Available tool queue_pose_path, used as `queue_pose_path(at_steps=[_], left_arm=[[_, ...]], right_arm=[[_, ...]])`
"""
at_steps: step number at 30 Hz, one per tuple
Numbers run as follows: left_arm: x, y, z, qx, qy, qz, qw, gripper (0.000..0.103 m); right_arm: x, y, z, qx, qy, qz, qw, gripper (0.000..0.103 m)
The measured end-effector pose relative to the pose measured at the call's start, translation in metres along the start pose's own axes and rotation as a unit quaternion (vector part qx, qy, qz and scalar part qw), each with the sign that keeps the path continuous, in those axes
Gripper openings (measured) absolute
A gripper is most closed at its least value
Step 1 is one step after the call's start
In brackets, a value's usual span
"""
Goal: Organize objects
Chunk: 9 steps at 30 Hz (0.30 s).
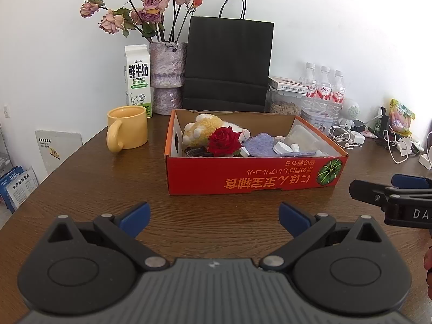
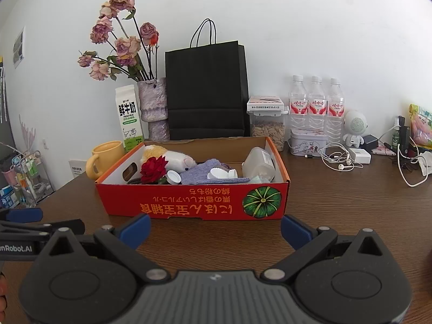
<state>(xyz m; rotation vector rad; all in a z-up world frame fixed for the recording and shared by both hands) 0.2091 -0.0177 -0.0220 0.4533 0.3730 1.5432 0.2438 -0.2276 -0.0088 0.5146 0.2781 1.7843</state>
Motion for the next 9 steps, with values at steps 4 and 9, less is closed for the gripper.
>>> queue_pose_path(at_steps=[4, 9], left_arm=[[-0.0006, -0.0011, 0.0002, 0.001, -0.001, -0.003, 1.0000, 0.103], [-0.0013, -0.0019, -0.0009, -0.001, -0.002, -0.009, 1.0000, 0.103]], right_arm=[[0.0004, -0.0002, -0.0001, 0.000, 0.000, 0.000, 1.000, 0.103], [0.0010, -0.0003, -0.0004, 0.000, 0.000, 0.000, 1.000, 0.103]])
Point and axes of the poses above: each gripper's, at about its wrist camera, not at the fingertips, and y roughly against the way its jaws point, x to its left, z to its top, the point moved 8 cm from there along -y, roughly the way its jaws point, and after that the axes turned 7 degrees about -y, right-handed, at the moved point
